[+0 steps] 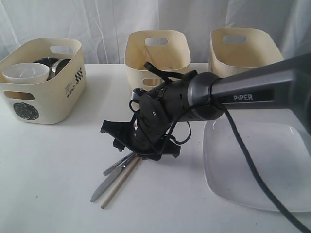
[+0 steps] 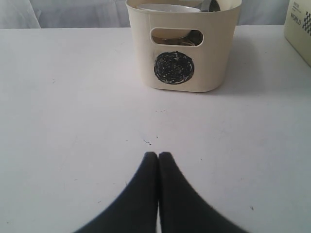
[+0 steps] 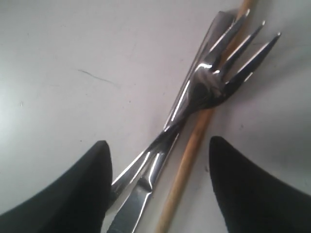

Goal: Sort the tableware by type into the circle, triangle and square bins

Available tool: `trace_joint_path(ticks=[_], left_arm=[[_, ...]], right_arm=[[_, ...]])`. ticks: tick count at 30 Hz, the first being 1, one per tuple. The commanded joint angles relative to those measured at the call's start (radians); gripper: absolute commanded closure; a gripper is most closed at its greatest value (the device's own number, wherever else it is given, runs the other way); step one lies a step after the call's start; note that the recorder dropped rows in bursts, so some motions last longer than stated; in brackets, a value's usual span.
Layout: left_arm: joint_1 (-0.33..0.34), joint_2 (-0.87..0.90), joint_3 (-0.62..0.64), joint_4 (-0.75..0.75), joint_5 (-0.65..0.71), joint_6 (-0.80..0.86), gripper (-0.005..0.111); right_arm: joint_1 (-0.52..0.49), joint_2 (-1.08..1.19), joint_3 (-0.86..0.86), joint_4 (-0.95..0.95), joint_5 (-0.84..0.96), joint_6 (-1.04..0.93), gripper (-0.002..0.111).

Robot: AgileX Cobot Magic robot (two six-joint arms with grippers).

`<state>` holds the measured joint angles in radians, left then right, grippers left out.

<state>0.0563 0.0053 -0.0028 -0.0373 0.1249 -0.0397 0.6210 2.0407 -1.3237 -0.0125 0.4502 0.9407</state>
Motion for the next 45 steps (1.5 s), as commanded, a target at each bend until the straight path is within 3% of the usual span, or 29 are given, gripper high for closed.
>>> trace_joint_path(ticks=[1,5,13,21,34,43,45], left_arm=[[0.001,-0.005,0.003,-0.004,0.003,-0.006,0.107],[0.001,-0.005,0.003,-0.004,0.003,-0.006,0.107],[0.001,-0.005,0.003,-0.004,0.003,-0.006,0.107],[0.001,-0.005,0.003,-0.004,0.003,-0.008,0.107],[0.001,-0.005,0.003,-0.004,0.003,-0.008,0.107],[0.001,-0.005,0.003,-0.004,0.003,-0.008,0.107],[0.001,-0.005,0.003,-0.004,0.003,-0.008,0.107]], right_arm=[[0.003,0.030,-0.013,-0.007,-0.016,0.017,0.053],[0.006,0.051,-0.024,-0.007,0.009,0.017,0.057],[0.006,0.047,-0.024,-0.007,0.073,0.017,0.088],[0.006,0.017,-0.024,-0.020,0.108,0.003,0.108],[0.006,-0.064,-0.024,-0.119,0.045,-0.007,0.107],[0.006,-0.058,-0.024,-0.116,-0.050,0.008,0.079],[0.006,-0.058,-0.024,-0.116,-0.071,0.009,0.077]])
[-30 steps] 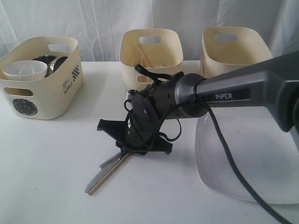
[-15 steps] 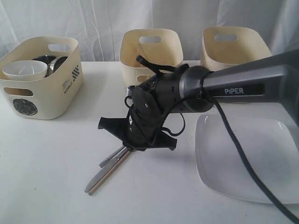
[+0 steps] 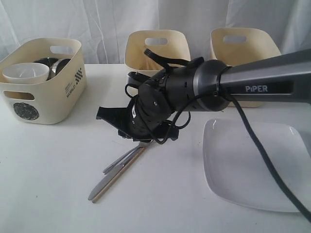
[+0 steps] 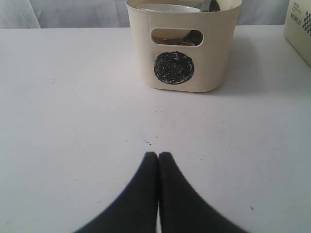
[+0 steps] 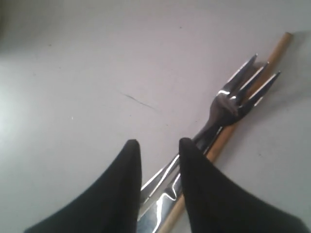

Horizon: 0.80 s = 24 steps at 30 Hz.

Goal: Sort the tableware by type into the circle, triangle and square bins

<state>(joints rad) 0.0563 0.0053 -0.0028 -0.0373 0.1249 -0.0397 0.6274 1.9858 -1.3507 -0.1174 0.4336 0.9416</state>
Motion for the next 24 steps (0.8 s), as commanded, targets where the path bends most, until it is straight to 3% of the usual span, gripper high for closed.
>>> trace_joint_path(ticks=[1,24], left_arm=[[0.001,-0.005,0.003,-0.004,0.003,-0.008,0.107],[0.001,-0.005,0.003,-0.004,0.003,-0.008,0.107]], right_arm=[[-0.001,-0.003,0.003,-0.012,-0.059,0.017,0.077],[0.051,0.058,0.003,0.021,-0.053,0.053,0.077]])
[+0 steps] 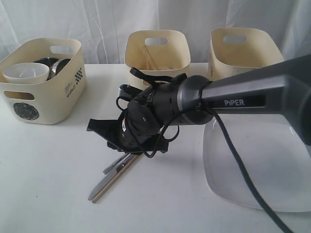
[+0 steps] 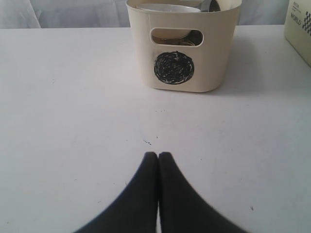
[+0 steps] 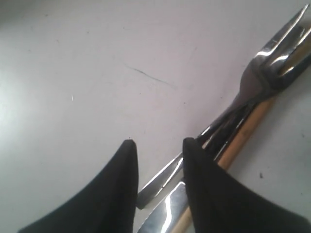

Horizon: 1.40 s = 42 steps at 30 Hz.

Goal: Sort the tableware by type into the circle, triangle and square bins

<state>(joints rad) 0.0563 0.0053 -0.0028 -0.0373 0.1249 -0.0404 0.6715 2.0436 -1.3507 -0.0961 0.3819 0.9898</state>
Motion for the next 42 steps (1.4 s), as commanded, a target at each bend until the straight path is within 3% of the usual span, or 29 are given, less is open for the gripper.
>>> trace_joint_path(ticks=[1,5,42], left_arm=[[0.001,-0.005,0.003,-0.004,0.003,-0.008,0.107],[0.001,-0.005,0.003,-0.004,0.003,-0.008,0.107],[0.001,-0.005,0.003,-0.004,0.003,-0.008,0.107]], right_arm=[[0.007,0.001,0.003,0.000,0.004,0.005,0.076],[0.007,0.007,0.003,0.000,0.004,0.005,0.062],[0.007,0.066,0.003,0.016,-0.086,0.064,0.061]])
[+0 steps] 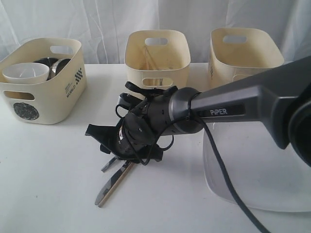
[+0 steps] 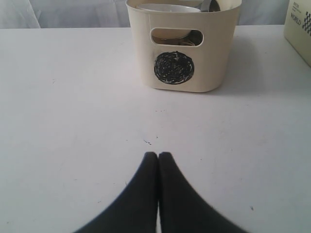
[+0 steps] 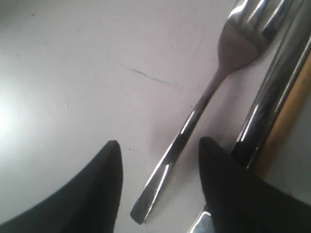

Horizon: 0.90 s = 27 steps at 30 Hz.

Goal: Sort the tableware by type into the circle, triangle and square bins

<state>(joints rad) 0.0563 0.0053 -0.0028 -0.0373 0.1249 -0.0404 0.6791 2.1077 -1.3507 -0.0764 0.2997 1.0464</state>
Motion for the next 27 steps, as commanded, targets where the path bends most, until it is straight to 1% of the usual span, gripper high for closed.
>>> trace_joint_path(ticks=[1,5,9,11,13,16,23,27], left_arm=[[0.001,-0.005,0.003,-0.004,0.003,-0.008,0.107],[0.001,-0.005,0.003,-0.004,0.003,-0.008,0.107],[0.001,-0.005,0.003,-0.004,0.003,-0.008,0.107],[0.001,-0.005,0.003,-0.004,0.003,-0.008,0.107],[0.001,-0.005,0.003,-0.004,0.003,-0.008,0.107],[0.001,-0.005,0.003,-0.004,0.003,-0.008,0.107],[0.001,-0.005,0.003,-0.004,0.003,-0.008,0.107],[0.001,-0.005,0.003,-0.004,0.003,-0.008,0.107]], right_arm=[[-0.002,0.006,0.002,-0.003,-0.004,0.008,0.061],[-0.012,0.026,-0.037,-0.009,0.054,0.012,0.061],[-0.029,0.054,-0.125,-0.048,0.202,0.012,0.061],[-0.033,0.067,-0.172,-0.114,0.281,0.035,0.061],[-0.040,0.071,-0.211,-0.204,0.350,0.098,0.061],[-0.044,0.071,-0.251,-0.284,0.389,0.142,0.061],[-0.042,0.093,-0.295,-0.249,0.414,0.142,0.061],[-0.031,0.099,-0.303,-0.237,0.479,0.142,0.061]])
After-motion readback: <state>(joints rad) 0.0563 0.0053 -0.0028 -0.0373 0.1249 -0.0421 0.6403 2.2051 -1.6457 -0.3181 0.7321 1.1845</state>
